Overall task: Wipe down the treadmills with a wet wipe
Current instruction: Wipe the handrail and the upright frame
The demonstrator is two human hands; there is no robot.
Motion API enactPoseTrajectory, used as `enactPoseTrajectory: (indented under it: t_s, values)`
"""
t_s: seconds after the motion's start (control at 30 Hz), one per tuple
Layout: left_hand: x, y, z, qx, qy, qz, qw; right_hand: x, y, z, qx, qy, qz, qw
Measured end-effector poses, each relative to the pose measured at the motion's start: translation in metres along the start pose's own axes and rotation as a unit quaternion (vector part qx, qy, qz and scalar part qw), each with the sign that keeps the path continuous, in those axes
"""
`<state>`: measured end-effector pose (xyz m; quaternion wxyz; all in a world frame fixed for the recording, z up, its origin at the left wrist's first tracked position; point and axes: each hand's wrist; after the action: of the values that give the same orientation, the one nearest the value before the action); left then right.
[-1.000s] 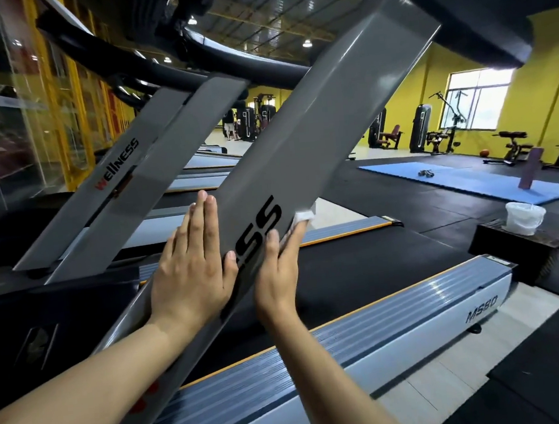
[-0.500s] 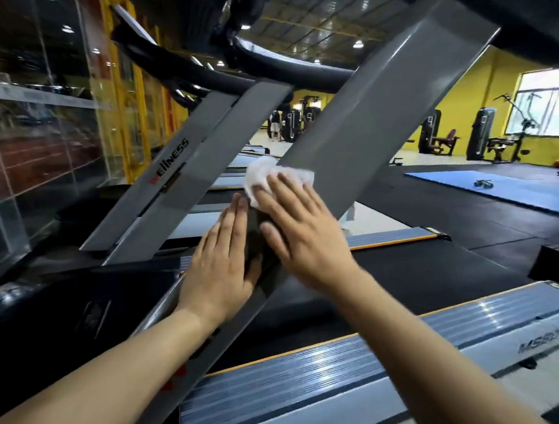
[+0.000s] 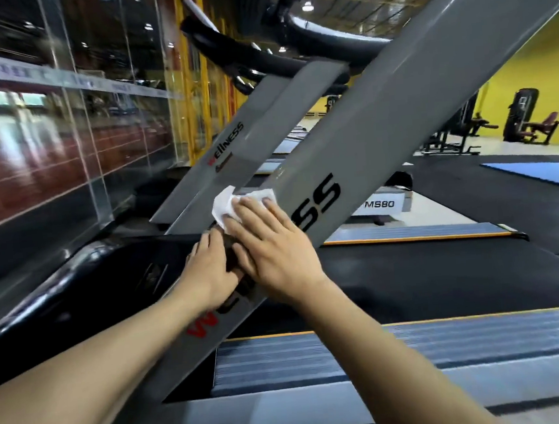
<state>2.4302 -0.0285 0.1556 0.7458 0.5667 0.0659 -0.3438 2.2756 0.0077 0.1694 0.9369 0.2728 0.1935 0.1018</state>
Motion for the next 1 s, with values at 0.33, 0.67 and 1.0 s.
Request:
enactPoseTrajectory:
  t_s: [0.33,0.67,1.0]
  values:
    - [-0.01,-0.001,-0.003,-0.011,0.003,-0.008,1.0,-0.027,0.01,-0.02,-0.102,-0.281,0.057,0.952]
    - [-0.003,0.001,-0.008,-0.014,-0.028,-0.007,0.999,0.002,0.008,-0.039,-0.13,-0.262,0.039,0.955]
    - [0.005,-0.009,-0.007,-0.052,-0.054,-0.019,0.997,-0.062,0.04,0.0,-0.245,-0.236,-0.054,0.939]
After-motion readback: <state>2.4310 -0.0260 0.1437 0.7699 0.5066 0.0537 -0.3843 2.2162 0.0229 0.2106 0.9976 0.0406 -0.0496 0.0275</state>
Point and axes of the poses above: each hand's wrist, its own z-axis towards the middle knuckle, its own y-axis out of the back of the hand, x = y × z
